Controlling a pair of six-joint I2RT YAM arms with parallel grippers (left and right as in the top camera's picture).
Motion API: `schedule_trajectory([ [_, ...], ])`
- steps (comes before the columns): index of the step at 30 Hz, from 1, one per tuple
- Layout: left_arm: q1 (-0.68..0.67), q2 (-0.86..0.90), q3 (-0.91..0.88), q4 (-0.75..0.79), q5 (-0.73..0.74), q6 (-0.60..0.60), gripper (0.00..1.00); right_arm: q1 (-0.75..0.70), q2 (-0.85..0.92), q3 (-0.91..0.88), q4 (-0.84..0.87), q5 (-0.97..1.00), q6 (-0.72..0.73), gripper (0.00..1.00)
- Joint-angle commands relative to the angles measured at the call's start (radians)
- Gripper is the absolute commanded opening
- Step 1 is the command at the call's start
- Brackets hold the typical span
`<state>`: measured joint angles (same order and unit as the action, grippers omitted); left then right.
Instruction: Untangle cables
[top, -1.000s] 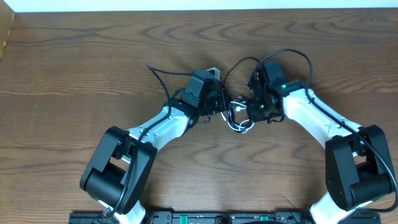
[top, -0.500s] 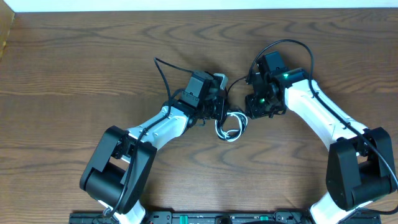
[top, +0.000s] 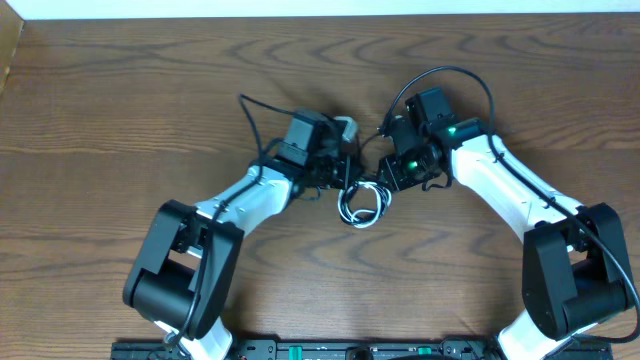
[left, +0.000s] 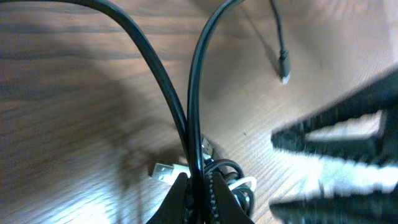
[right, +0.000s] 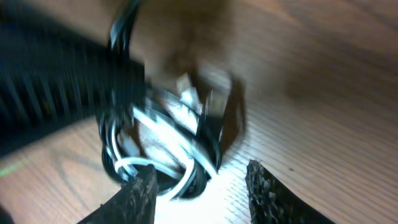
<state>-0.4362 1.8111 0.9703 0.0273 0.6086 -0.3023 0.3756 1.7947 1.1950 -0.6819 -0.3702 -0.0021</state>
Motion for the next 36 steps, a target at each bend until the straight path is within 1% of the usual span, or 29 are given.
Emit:
schedule_trajectory([
  [1,0.055,0.008,-0.011,0.002,0.116,-0.104,0.07,0.02,0.009,-0.027,0.036,-0.063,-0.06,0.43],
  [7,0.063,0.009,-0.011,-0.024,0.166,-0.103,0.08,0.048,0.051,-0.031,0.118,-0.086,-0.082,0.42],
  [12,0.062,0.009,-0.011,-0.023,0.211,-0.102,0.08,0.074,0.091,-0.031,0.153,-0.085,-0.082,0.35],
  [14,0.062,0.009,-0.011,-0.023,0.23,-0.1,0.08,0.072,0.097,-0.031,0.155,-0.085,-0.08,0.3],
  [17,0.062,0.009,-0.011,-0.027,0.236,-0.1,0.08,0.058,0.097,-0.031,0.156,-0.064,-0.047,0.19],
  [19,0.062,0.009,-0.011,-0.027,0.232,-0.1,0.08,0.047,0.097,-0.031,0.156,-0.017,-0.005,0.11],
  [21,0.062,0.009,-0.011,-0.028,0.216,-0.1,0.07,0.032,0.097,-0.031,0.151,0.061,0.051,0.05],
  [23,0.062,0.009,-0.011,-0.029,0.211,-0.1,0.07,0.022,0.097,-0.031,0.141,0.125,0.097,0.03],
  [25,0.062,0.009,-0.011,-0.035,0.21,-0.1,0.08,0.013,0.097,-0.031,0.117,0.244,0.173,0.02],
  [29,0.062,0.009,-0.011,-0.06,0.196,-0.1,0.08,0.013,0.097,-0.031,0.087,0.377,0.238,0.03],
  [34,0.06,0.009,-0.011,-0.117,0.078,-0.1,0.08,0.013,0.097,-0.031,0.051,0.38,0.242,0.04],
  [36,0.059,0.009,-0.011,-0.124,0.048,-0.1,0.08,0.015,0.097,-0.031,0.054,0.327,0.24,0.06],
])
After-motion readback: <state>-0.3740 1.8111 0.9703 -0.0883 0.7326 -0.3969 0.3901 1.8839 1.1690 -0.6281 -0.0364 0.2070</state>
